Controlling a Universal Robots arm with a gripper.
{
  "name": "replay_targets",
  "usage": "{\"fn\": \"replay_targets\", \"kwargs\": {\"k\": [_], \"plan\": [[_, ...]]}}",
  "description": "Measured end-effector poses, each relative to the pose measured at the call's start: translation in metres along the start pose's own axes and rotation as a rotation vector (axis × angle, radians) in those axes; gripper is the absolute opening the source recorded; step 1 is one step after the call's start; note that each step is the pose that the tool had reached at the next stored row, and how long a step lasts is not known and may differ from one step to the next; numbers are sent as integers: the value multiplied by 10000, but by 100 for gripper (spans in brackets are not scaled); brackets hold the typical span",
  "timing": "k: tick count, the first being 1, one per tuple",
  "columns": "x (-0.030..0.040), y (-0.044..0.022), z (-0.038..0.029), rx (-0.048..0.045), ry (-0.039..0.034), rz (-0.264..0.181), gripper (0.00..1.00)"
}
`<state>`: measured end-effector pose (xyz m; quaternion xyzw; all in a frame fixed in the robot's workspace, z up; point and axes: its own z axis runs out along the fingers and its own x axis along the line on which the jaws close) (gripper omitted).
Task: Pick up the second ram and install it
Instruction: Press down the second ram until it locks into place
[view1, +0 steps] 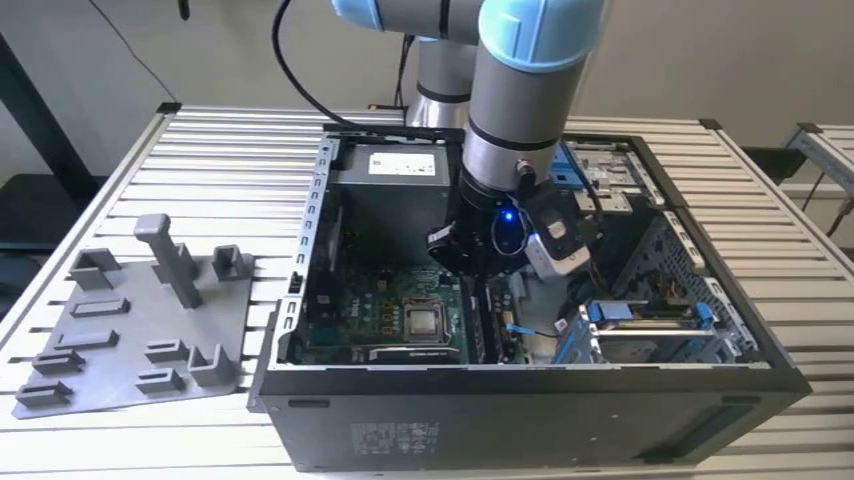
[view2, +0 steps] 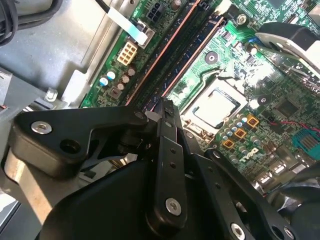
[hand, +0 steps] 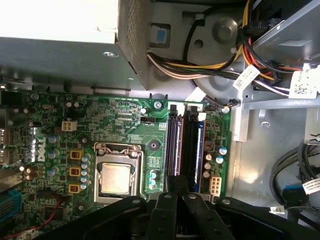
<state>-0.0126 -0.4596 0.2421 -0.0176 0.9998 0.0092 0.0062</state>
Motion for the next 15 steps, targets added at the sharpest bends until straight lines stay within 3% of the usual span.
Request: {"fn": "replay_targets", "kwargs": {"k": [9, 15], "plan": [[6, 0, 0, 0, 1, -32, 11], [11, 0, 0, -7, 8, -554, 11]]}}
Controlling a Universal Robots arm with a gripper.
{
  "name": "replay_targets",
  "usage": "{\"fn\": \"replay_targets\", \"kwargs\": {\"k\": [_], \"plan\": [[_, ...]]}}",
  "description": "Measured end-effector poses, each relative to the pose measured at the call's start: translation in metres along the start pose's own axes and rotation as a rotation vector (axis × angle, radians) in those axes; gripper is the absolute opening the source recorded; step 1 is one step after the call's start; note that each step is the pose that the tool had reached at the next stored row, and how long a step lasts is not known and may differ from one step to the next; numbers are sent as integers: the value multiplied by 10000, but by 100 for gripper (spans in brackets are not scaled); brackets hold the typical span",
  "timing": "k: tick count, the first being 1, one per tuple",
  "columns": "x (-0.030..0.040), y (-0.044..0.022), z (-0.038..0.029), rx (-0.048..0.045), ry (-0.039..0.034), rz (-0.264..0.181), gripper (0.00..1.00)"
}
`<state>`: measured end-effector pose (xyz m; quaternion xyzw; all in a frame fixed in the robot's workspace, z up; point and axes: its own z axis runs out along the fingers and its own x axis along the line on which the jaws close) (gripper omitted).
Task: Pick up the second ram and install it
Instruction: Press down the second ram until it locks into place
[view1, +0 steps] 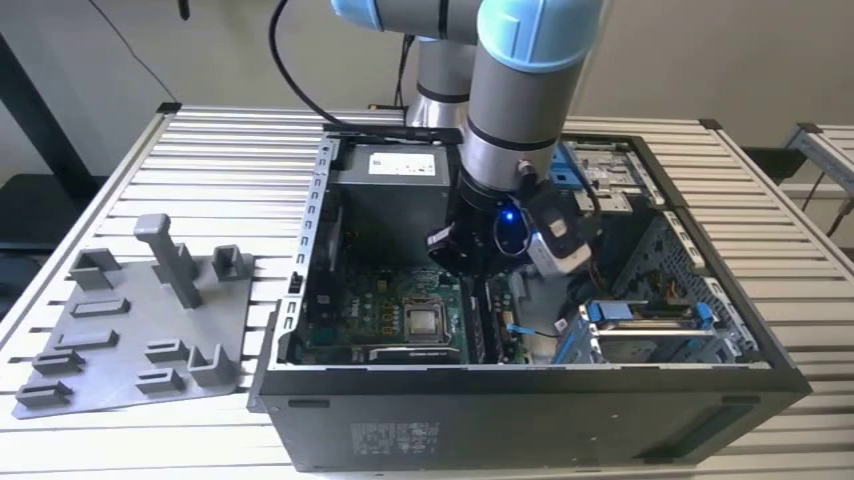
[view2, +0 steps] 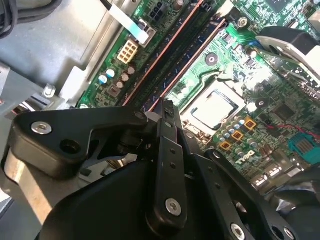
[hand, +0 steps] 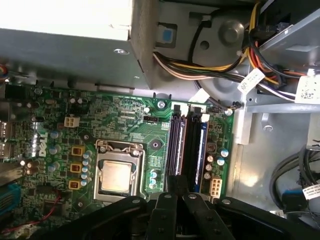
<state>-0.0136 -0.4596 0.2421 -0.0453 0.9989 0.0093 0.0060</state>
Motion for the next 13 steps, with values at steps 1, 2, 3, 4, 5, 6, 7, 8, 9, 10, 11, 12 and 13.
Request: {"fn": "replay_targets", "kwargs": {"k": [1, 2, 3, 4, 5, 6, 7, 8, 9, 10, 11, 12, 13], "plan": [[1, 0, 0, -2, 2, -140, 11], [1, 0, 1, -4, 4, -261, 11], [1, 0, 2, -4, 6, -399, 11], [1, 0, 2, -5, 6, -555, 11], [2, 0, 3, -8, 2, -738, 11], [1, 1, 3, -10, -2, -918, 11], [1, 1, 4, -13, -4, -1103, 11], [1, 1, 5, -14, -3, -1268, 11], [2, 1, 5, -16, 1, -1460, 11], [2, 1, 5, -18, 4, -1627, 11], [2, 1, 5, -20, 8, -1825, 11], [2, 1, 6, -24, 11, -1993, 11], [1, 1, 6, -27, 13, -2174, 11]]}}
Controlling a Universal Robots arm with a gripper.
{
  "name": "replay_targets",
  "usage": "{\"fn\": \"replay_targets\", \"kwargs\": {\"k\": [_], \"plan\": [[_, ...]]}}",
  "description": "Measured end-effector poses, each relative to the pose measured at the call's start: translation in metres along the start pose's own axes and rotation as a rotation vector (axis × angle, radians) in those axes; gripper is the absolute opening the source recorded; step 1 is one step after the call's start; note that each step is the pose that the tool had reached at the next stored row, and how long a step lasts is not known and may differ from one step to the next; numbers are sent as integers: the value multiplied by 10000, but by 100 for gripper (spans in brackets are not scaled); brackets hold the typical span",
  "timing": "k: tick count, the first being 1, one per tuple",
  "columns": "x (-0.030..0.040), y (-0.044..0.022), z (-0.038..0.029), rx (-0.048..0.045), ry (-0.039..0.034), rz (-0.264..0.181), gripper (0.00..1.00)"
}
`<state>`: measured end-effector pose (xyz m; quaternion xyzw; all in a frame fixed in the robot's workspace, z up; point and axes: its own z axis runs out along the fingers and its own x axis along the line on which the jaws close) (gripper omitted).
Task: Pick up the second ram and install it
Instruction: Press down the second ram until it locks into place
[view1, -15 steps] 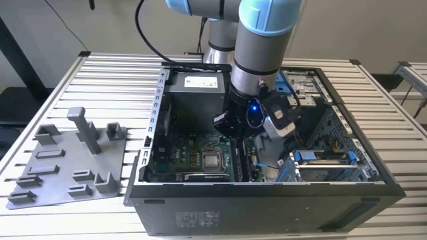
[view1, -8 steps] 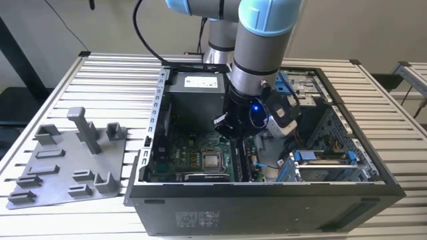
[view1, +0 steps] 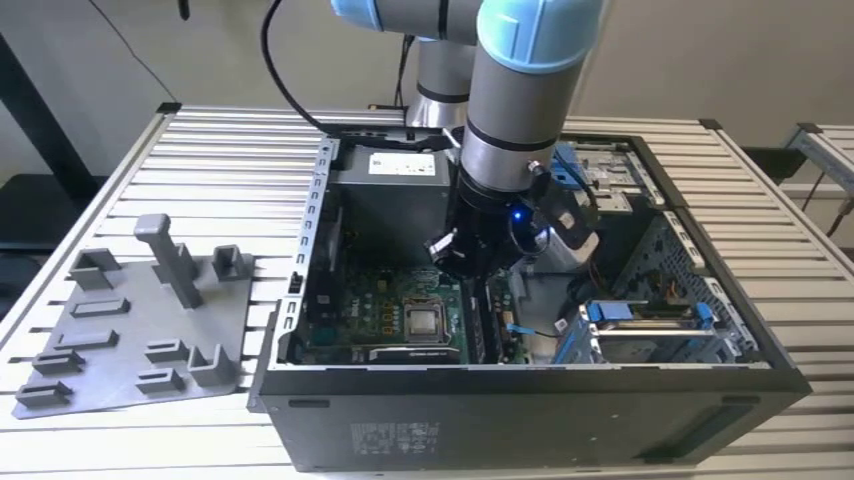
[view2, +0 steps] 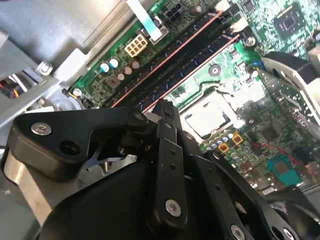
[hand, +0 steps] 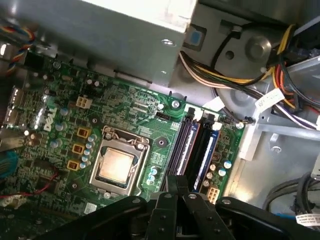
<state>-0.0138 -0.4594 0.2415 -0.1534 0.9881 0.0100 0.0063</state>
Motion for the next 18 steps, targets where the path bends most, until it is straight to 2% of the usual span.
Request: {"fn": "replay_targets", "kwargs": {"k": [18], "plan": [[-1, 2, 9, -40, 40, -3242, 11]]}}
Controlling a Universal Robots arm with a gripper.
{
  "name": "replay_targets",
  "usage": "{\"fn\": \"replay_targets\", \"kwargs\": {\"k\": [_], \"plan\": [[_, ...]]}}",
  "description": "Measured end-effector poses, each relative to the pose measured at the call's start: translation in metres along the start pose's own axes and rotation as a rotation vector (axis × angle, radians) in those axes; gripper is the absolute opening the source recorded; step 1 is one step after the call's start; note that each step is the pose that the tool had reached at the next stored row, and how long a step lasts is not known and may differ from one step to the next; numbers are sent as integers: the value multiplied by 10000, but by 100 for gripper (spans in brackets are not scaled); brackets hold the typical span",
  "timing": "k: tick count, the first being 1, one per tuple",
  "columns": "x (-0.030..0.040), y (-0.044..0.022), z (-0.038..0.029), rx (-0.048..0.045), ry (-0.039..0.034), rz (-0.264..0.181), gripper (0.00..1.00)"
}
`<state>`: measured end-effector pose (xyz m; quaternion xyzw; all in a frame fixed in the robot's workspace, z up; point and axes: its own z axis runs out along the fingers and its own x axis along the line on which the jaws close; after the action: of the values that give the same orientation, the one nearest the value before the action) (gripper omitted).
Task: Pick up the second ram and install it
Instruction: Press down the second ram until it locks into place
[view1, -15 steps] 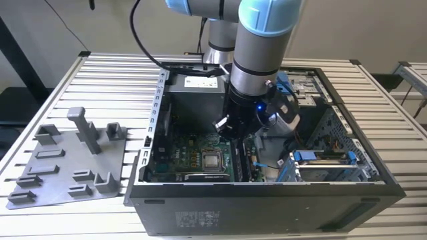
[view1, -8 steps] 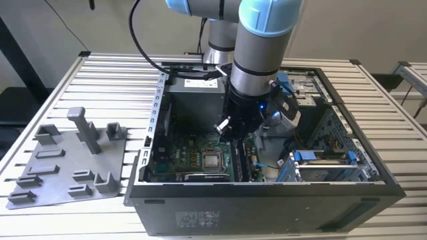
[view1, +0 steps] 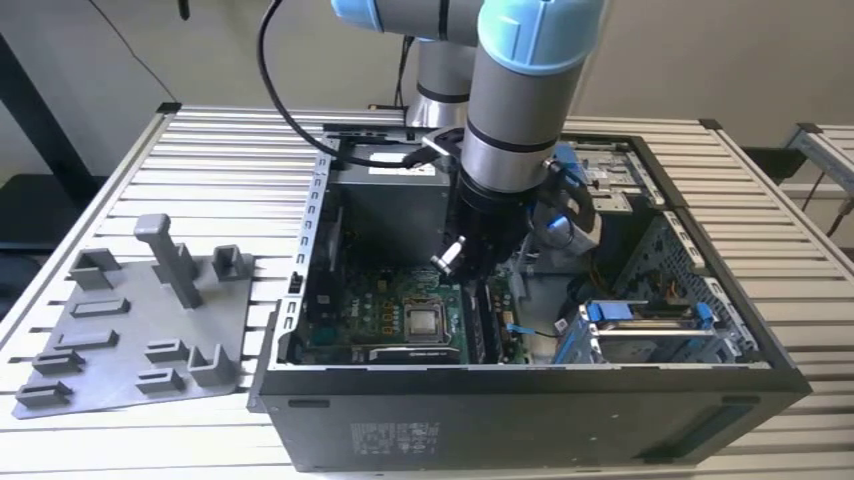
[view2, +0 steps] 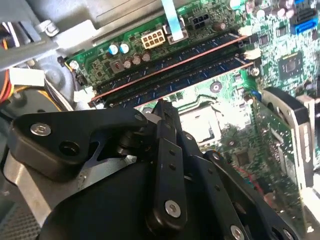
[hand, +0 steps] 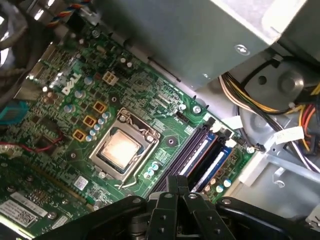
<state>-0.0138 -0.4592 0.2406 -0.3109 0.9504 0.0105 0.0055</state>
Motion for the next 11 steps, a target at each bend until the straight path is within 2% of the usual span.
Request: {"fn": "replay_targets", "kwargs": {"k": [11], "plan": [[0, 0, 0, 12, -31, -1948, 11]]}}
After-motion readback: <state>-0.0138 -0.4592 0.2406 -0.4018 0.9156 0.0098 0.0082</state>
